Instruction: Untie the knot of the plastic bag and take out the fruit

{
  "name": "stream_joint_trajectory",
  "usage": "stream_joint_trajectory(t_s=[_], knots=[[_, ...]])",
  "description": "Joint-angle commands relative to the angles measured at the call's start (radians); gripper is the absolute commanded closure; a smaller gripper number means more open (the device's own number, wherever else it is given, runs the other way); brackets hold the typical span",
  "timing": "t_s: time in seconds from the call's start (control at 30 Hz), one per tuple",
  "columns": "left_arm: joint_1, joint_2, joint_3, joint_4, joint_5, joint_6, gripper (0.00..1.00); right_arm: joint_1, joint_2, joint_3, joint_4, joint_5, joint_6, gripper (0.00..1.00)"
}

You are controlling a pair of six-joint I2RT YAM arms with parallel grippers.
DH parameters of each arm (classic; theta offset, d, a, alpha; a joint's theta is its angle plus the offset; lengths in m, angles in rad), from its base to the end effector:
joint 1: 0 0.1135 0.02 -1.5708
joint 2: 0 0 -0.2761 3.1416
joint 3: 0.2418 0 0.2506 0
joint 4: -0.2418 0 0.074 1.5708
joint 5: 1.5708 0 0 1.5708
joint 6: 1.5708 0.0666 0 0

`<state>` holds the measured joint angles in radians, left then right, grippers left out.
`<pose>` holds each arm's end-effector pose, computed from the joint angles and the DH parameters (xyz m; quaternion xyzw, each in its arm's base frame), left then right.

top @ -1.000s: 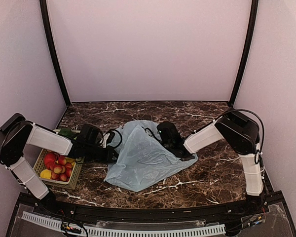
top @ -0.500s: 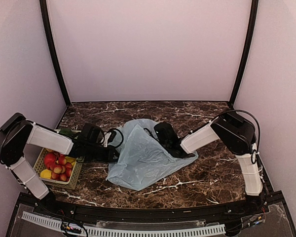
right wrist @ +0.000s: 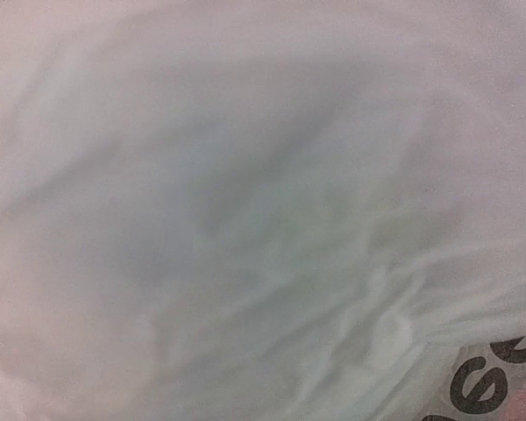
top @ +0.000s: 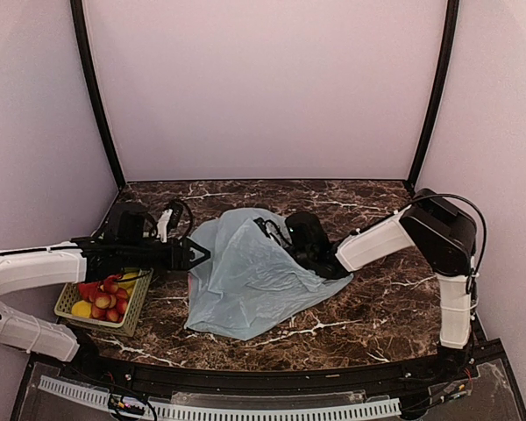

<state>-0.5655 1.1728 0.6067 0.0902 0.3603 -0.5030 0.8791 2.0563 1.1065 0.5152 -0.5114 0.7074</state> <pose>0.2168 -0.1654 0.2257 0.1195 0.8367 -0.3924 0.3628 0.2677 0.3743 0.1391 -0.2055 0.8008 0.5205 0.2132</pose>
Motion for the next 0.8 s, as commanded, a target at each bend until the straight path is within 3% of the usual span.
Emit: stream_joint_trajectory(t_s=[0.0, 0.17, 0.33, 0.4, 0.47, 0.5, 0.53, 0.6, 0.77], knots=[[-0.048, 0.030, 0.034, -0.064, 0.049, 0.009, 0.24, 0.000, -0.030, -0.019, 0.016, 0.022, -0.016, 0.70], [-0.082, 0.124, 0.058, -0.059, 0.041, 0.029, 0.15, 0.001, -0.046, -0.030, 0.017, 0.028, -0.013, 0.70], [-0.098, 0.232, 0.077, -0.048, 0.016, 0.041, 0.16, 0.003, -0.075, -0.055, 0.020, 0.043, -0.012, 0.70], [-0.099, 0.267, 0.077, -0.031, 0.007, 0.029, 0.29, 0.003, -0.091, -0.070, 0.022, 0.052, -0.012, 0.70], [-0.099, 0.287, 0.069, 0.002, 0.011, 0.003, 0.65, 0.003, -0.112, -0.089, 0.022, 0.068, -0.015, 0.70], [-0.099, 0.289, 0.063, 0.013, 0.008, -0.002, 0.73, 0.002, -0.123, -0.101, 0.021, 0.075, -0.015, 0.70], [-0.098, 0.286, 0.059, 0.025, 0.002, -0.012, 0.87, 0.000, -0.135, -0.114, 0.019, 0.084, -0.017, 0.70], [-0.097, 0.264, 0.050, 0.020, -0.035, -0.018, 0.98, -0.006, -0.168, -0.149, 0.018, 0.101, -0.020, 0.70], [-0.083, 0.182, 0.013, -0.037, -0.119, -0.004, 0.99, -0.054, -0.279, -0.272, 0.028, 0.124, -0.024, 0.70]])
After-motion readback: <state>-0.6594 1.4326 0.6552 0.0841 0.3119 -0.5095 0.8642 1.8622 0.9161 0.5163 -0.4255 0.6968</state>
